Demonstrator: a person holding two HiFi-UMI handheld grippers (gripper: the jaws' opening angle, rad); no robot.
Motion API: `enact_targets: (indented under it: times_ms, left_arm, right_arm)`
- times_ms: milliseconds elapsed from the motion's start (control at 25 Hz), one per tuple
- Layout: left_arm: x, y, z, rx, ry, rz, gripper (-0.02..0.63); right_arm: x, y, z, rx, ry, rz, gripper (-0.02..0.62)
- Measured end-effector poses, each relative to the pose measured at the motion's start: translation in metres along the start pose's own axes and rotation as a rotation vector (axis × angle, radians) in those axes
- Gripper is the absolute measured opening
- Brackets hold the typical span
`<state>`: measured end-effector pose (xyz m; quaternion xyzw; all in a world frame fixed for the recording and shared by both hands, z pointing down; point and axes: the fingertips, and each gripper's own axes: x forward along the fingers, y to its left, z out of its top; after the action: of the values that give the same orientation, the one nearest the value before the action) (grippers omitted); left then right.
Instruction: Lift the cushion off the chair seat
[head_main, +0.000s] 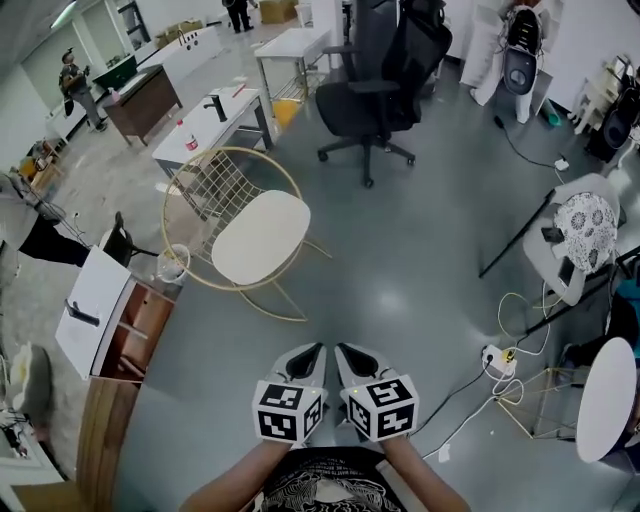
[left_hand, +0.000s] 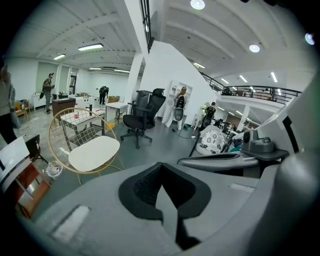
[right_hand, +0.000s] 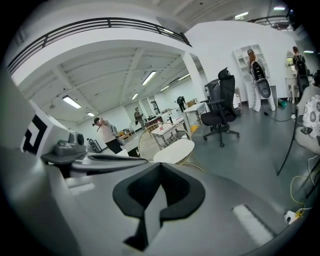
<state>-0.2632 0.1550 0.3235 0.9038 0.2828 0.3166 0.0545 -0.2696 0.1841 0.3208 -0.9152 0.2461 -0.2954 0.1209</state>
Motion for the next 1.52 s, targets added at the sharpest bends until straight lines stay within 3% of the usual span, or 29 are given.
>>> enact_targets:
  times_ms: [360,840,1080,1520]
  left_arm:
    - [0.028,-0.002,0.01,-0.003,0.024,0.107,-0.011]
    - [0.08,-0.007,0.04,0.004,0.012,0.06,-0.011]
    - [0.12,0.023,0.066,-0.037,-0.002,0.029,-0.011]
    - [0.161,0.106,0.132,-0.104,-0.01,-0.029,-0.011]
  right_arm:
    - [0.013,-0.028,0.019,-0.024,0.017,0.104,-0.002]
    - [0.023,-0.075,0.047,-0.028,-0.002,0.051,-0.002]
    - [0.065,-0.094,0.066,-0.05,0.031,0.027,-0.002]
    - [0.155,-0.095,0.137,-0.098,0.089,-0.019,-0.002]
